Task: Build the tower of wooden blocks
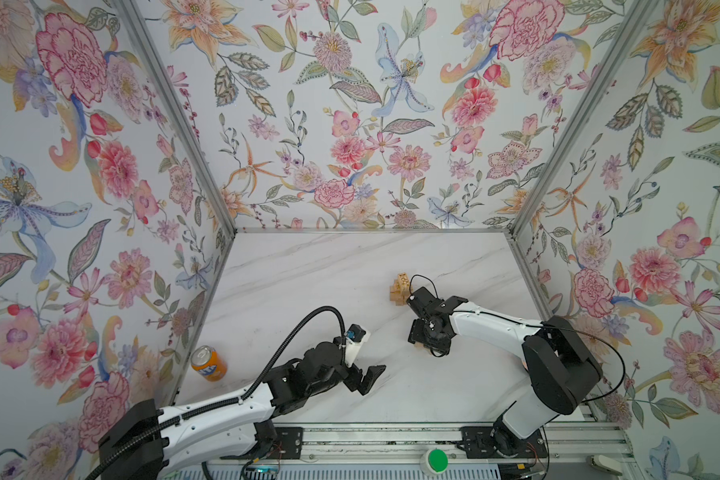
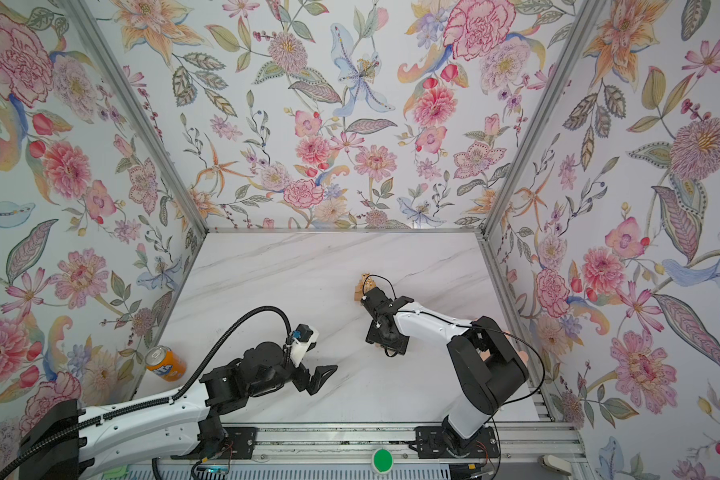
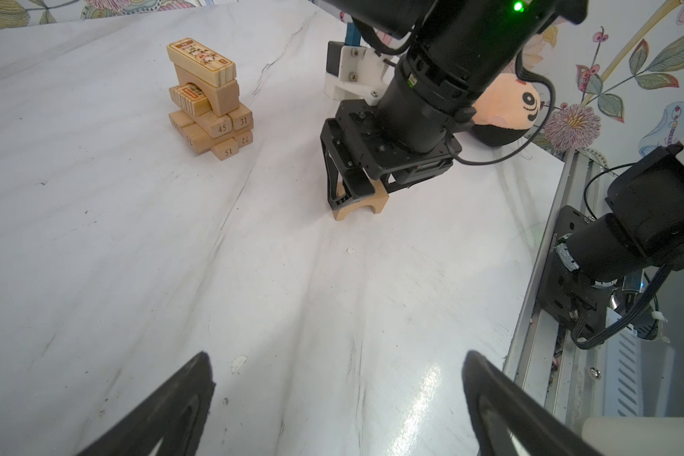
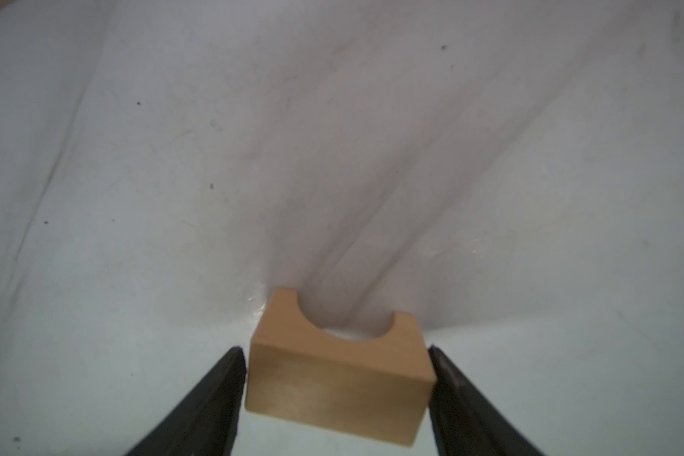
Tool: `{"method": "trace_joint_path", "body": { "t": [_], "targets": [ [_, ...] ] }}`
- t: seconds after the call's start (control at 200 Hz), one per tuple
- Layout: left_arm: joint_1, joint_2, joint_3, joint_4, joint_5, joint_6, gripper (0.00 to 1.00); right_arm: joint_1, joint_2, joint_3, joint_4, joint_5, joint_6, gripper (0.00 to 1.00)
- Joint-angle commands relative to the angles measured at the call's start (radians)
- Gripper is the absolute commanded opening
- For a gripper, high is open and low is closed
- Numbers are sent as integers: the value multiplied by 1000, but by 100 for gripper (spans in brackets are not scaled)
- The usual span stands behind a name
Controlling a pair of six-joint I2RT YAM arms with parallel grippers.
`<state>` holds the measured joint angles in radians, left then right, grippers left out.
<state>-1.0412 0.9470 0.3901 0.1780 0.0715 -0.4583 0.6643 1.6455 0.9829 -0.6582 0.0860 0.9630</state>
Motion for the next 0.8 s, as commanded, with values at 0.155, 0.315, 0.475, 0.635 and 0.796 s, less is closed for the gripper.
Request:
{"method": "trace_joint_path", "body": {
  "t": [0.155,0.315,0.475,0.635,0.796],
  "targets": [
    [-10,-20,-17,19,-5,16,99,-2,36,33,-9,10,-2,67],
    [-9,-20,-16,17,-7,16,99,-2,58,52,-26,14,-26,59],
    [-9,-24,-13,6,-16,13,99,1,66,74,-43,27,-63,53],
    [-9,-22,-1,-9,-28,6,99,9,54,103,-71,50,-107,49],
    [-8,-8,27,-30,-39,4,99,17,20,148,-116,79,-166,48]
  ]
}}
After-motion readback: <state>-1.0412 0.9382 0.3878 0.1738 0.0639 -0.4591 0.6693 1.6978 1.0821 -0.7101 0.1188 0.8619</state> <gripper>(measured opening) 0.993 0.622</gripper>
